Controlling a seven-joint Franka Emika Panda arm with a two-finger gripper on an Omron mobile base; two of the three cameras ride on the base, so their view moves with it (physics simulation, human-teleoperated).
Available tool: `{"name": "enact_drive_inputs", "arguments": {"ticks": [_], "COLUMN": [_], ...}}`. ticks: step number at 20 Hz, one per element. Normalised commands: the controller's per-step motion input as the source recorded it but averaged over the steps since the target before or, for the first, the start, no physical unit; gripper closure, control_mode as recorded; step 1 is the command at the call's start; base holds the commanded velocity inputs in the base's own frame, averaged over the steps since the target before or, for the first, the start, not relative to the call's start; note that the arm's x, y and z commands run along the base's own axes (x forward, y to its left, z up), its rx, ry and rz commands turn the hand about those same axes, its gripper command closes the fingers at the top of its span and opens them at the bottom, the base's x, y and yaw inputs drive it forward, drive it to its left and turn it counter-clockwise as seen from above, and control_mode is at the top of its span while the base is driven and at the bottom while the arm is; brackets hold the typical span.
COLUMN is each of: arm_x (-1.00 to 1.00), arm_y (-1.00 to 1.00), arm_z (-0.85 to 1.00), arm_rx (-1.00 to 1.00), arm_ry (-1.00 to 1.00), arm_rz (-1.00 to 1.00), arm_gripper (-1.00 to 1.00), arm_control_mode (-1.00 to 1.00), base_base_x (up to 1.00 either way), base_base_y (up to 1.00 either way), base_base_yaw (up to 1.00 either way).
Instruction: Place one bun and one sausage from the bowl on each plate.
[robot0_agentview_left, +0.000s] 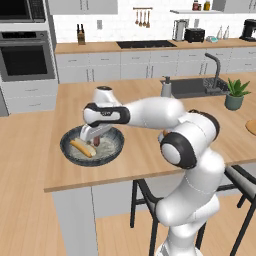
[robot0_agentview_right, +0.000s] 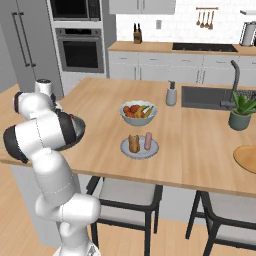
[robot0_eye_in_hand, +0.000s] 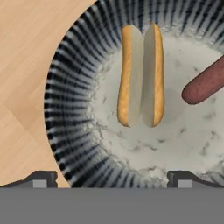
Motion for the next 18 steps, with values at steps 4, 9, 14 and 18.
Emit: {"name": "enact_drive_inputs", "arguments": {"ticks": [4, 9, 14, 18], "arm_x": [0.13, 0.13, 0.13, 0.06], "arm_y": [0.08, 0.00, 0.00, 0.00], "arm_z": [-0.12, -0.17, -0.22, -0.07], "arm_rx": [0.00, 0.00, 0.00, 0.00], "arm_ry": [0.00, 0.00, 0.00, 0.00], "arm_rz": [-0.01, -0.04, -0.04, -0.01], "arm_gripper": [-1.00, -1.00, -1.00, -1.00], "arm_control_mode": [-1.00, -1.00, -1.00, -1.00], "base_base_x": [0.00, 0.00, 0.00, 0.00], "base_base_y": [0.00, 0.00, 0.00, 0.00], "base_base_yaw": [0.00, 0.00, 0.00, 0.00]}}
